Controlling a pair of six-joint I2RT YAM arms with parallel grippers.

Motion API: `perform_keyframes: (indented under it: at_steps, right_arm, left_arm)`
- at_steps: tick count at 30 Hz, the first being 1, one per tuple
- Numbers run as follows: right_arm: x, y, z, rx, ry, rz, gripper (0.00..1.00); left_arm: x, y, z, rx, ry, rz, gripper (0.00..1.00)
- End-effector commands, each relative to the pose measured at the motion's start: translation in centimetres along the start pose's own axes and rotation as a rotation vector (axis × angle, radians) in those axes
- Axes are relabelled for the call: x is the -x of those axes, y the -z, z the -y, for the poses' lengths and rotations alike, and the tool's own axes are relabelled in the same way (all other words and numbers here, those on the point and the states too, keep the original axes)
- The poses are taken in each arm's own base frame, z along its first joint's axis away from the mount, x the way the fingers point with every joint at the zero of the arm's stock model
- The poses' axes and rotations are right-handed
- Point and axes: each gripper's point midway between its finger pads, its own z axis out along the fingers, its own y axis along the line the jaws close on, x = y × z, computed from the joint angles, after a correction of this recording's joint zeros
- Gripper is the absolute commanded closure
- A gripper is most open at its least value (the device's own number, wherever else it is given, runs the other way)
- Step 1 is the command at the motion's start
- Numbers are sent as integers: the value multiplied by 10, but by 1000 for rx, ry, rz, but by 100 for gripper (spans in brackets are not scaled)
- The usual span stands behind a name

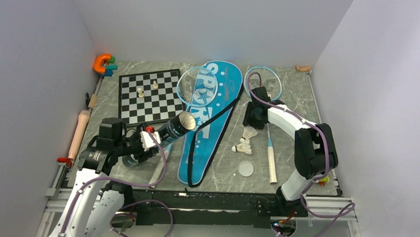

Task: Pack up the badminton gear

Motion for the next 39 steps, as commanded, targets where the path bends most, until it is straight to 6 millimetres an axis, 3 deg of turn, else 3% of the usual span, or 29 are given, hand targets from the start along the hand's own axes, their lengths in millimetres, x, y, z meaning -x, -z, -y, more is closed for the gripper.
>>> perform_keyframes:
  at_steps: [1, 8, 19, 27, 31, 34, 37, 39]
  right_arm:
    - [3, 16, -1, 40, 1, 43, 54]
    - [-10, 32, 4, 70, -20, 57, 56]
    - [-35, 31, 9, 112, -58, 23, 65]
    - [-30, 41, 2, 179, -89, 22, 86]
    - [-13, 65, -12, 250, -91, 59, 98]
    - [5, 95, -30, 334, -93, 97, 100]
    - [20, 138, -54, 423, -77, 148, 100]
    - [34, 179, -73, 473, -44, 224, 100]
  left_arm:
    - [23, 5, -6, 10, -43, 70, 53]
    - [24, 3, -5, 3, -46, 79, 53]
    - [26, 4, -5, -1, -56, 78, 54]
    - [28, 5, -5, -2, -56, 83, 54]
    - [28, 4, -4, -8, -59, 82, 54]
    - [28, 3, -5, -8, -60, 80, 55]
    - [26, 1, -5, -15, -56, 78, 55]
    - [25, -1, -4, -19, -50, 76, 55]
